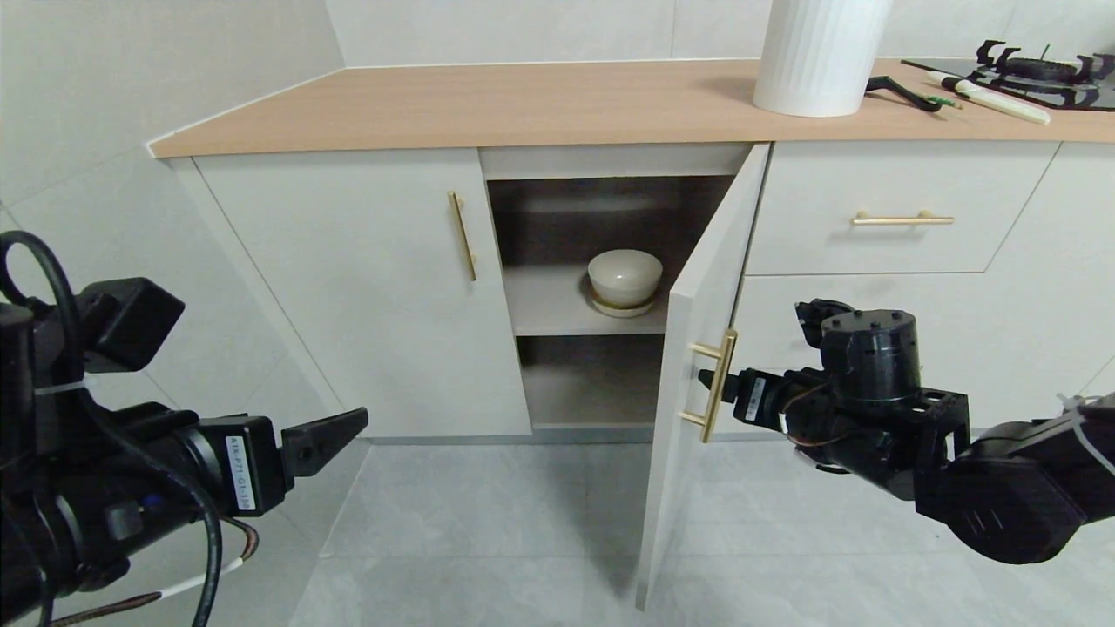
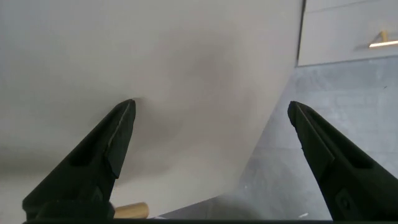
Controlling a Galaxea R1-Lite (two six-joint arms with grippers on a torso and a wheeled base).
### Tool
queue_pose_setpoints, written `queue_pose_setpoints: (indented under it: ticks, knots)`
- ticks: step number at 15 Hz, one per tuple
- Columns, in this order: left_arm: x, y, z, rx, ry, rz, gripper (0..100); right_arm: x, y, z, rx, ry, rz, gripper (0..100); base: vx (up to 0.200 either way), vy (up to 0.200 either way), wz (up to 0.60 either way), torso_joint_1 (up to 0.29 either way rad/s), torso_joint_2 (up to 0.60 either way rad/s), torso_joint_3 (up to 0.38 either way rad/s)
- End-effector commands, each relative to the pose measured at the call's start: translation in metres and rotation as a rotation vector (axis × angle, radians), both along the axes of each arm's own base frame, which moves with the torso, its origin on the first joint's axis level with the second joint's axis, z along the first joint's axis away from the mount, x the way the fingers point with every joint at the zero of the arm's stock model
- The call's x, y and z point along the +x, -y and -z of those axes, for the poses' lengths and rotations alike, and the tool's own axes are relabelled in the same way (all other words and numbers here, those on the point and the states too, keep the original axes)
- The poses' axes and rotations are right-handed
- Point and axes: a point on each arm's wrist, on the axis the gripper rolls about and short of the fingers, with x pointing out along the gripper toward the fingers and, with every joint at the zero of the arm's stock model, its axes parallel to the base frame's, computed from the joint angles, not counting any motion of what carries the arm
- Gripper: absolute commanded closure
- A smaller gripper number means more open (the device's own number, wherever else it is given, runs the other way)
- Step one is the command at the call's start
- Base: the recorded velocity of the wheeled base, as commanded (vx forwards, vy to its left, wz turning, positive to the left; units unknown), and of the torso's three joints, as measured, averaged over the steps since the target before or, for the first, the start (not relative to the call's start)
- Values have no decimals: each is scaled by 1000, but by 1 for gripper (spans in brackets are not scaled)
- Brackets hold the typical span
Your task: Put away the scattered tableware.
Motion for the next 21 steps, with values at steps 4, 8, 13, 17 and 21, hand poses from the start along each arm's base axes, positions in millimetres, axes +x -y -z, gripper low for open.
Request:
queue_pose_setpoints:
  ticks: [4,8,13,17,21]
  knots:
    - [0,0,2,6,-5,-4,0,4,-3,9,-5,-11,0,0,0,0,0,0,0,0]
    - [3,2,3,12,-15,-4,0,10,-7,14,13,13,1,0,150,0,0,1,2,2]
    - [4,2,3,12,-16,-3,0,16,-11,14,71,29,13,0,200,0,0,2,2,1]
    - [5,3,4,13,-20,-6,0,18,-17,13,104,29,13,0,200,0,0,4,4,1]
    - [5,2,4,15,-15,-9,0,21,-18,9,109,48,41,0,50,0,0,1,1,-1]
